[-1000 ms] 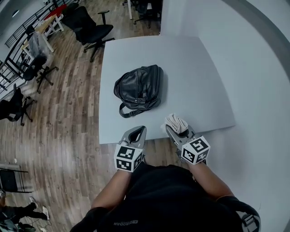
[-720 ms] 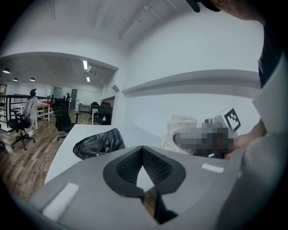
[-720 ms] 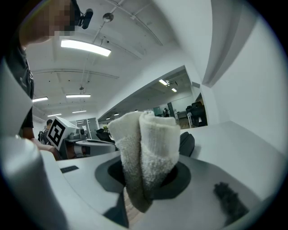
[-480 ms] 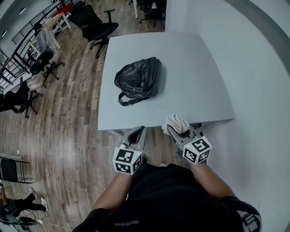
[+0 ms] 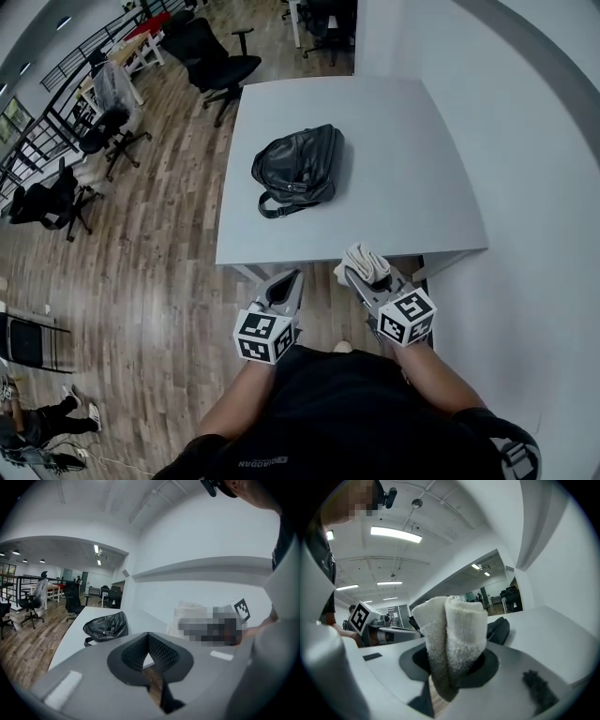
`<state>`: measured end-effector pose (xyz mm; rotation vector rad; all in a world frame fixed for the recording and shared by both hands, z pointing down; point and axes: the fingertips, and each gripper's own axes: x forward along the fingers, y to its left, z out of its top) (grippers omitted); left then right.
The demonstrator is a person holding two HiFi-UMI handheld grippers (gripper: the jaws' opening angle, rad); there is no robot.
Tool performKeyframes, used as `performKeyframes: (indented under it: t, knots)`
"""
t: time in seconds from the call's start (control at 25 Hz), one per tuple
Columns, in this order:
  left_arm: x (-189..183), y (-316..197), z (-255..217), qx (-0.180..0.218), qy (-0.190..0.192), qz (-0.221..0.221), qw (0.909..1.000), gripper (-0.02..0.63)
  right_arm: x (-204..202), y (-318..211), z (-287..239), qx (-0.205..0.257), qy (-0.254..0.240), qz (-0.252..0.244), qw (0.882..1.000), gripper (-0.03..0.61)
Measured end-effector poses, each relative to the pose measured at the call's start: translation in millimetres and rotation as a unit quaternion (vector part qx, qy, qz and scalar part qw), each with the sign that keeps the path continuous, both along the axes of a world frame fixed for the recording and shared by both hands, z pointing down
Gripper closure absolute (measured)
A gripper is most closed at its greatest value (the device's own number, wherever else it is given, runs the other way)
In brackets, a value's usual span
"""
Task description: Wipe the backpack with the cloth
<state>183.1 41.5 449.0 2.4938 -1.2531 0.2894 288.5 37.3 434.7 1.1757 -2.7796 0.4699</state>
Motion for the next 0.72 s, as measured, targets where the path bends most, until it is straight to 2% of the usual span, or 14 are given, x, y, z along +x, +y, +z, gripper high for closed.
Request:
performKeyframes:
  t: [0.24, 0.44, 0.72]
  knots:
    - [-21.0, 5.1, -13.5, 0.011, 0.0, 0.019, 0.9998, 0.607, -25.6, 7.7, -8.8, 0.001, -0.001, 0.007, 1.0, 0.471]
    - [-58.4, 2.8, -25.9, 0.034, -0.007, 0.024, 0.9991, 0.607, -62.4, 10.7, -8.5, -0.002, 0.004, 0.011, 1.0, 0.471]
    - [-96.1, 1.5, -25.9, 0.032, -0.004, 0.029, 0.9991, 0.607, -98.0, 12.4, -14.6, 0.003, 0.021, 0.016, 1.0, 0.471]
